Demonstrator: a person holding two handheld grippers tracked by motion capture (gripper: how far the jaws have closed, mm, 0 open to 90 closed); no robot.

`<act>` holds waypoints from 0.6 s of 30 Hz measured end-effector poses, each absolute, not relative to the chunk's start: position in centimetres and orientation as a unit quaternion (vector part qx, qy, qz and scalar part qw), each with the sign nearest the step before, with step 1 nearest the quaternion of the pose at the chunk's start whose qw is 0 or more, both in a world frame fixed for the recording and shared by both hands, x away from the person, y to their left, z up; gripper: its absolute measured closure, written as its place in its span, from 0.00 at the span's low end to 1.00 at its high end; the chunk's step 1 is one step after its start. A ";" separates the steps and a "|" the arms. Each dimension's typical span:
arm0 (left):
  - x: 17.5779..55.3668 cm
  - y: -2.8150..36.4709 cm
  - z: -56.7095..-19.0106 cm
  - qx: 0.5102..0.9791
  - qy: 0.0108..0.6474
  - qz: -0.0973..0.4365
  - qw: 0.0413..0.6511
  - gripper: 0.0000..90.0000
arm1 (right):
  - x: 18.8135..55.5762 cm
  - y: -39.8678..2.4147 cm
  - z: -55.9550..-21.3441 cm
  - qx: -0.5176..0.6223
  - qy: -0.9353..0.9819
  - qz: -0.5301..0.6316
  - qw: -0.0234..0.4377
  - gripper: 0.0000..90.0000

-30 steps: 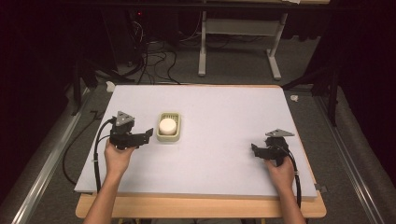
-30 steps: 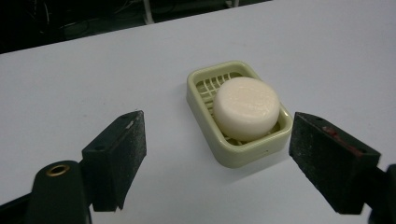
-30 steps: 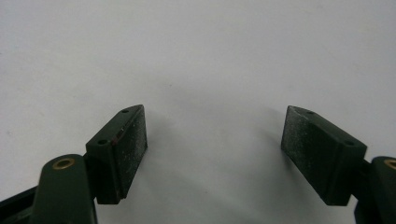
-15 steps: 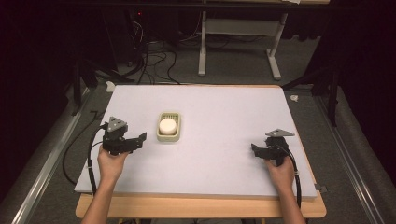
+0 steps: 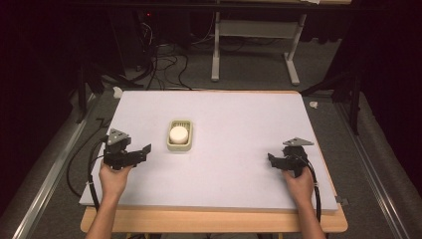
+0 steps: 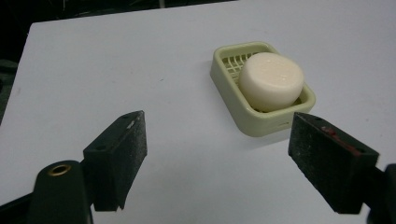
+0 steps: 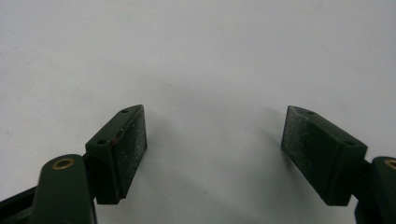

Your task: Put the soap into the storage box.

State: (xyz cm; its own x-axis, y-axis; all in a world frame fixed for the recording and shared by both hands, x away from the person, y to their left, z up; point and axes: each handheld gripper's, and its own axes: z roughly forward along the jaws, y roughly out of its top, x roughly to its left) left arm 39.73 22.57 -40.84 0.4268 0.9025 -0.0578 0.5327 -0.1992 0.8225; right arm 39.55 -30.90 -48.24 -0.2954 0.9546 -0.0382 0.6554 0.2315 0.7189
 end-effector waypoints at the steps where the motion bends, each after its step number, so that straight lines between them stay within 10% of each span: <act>1: 39.7 22.6 -40.9 0.740 0.486 0.226 0.407 0.22 | 39.5 -30.9 -48.2 0.540 0.745 0.304 0.247 0.25; 18: 39.2 23.3 -42.1 0.740 0.498 0.209 0.402 0.22 | 39.5 -30.9 -48.2 0.540 0.745 0.304 0.247 0.25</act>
